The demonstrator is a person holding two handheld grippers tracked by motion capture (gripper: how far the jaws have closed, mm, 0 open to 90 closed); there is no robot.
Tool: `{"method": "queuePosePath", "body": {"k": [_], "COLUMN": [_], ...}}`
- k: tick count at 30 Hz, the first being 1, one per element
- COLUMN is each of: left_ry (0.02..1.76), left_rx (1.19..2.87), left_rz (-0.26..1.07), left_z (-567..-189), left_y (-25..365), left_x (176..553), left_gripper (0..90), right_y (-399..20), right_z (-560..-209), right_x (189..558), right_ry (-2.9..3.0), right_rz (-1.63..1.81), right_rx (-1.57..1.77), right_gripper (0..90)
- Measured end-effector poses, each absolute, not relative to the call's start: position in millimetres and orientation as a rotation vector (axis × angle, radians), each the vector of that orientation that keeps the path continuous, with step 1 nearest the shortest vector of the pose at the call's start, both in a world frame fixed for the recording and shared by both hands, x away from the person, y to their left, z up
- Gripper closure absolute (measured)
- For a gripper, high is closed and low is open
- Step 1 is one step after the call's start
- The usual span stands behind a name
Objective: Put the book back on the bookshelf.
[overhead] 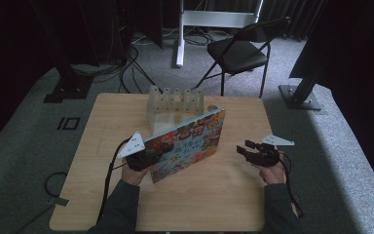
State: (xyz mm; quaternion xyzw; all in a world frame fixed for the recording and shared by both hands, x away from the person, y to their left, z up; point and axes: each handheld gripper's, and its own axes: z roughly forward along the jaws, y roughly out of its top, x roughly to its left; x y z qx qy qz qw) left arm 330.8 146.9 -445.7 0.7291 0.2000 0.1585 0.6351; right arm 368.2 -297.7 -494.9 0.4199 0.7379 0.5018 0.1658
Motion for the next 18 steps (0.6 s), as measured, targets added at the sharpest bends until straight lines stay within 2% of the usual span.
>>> {"method": "queuePosePath", "body": {"k": [8, 18], "left_ry": [0.464, 0.484], "left_rx": [1.612, 1.603], "left_rz": [0.317, 0.329], "left_z": [-454.9, -463.8], "left_y": [144.5, 144.6], "left_x": [331.2, 331.0], "left_gripper": [76.8, 72.3], "right_y": [-301.6, -307.0], "right_z": [-500.0, -507.7], "right_x": [366.6, 366.4], "right_ry": [2.102, 2.112], "right_rz": [1.425, 1.405], "right_rx": [1.216, 1.243], "right_gripper": [44.5, 43.6]}}
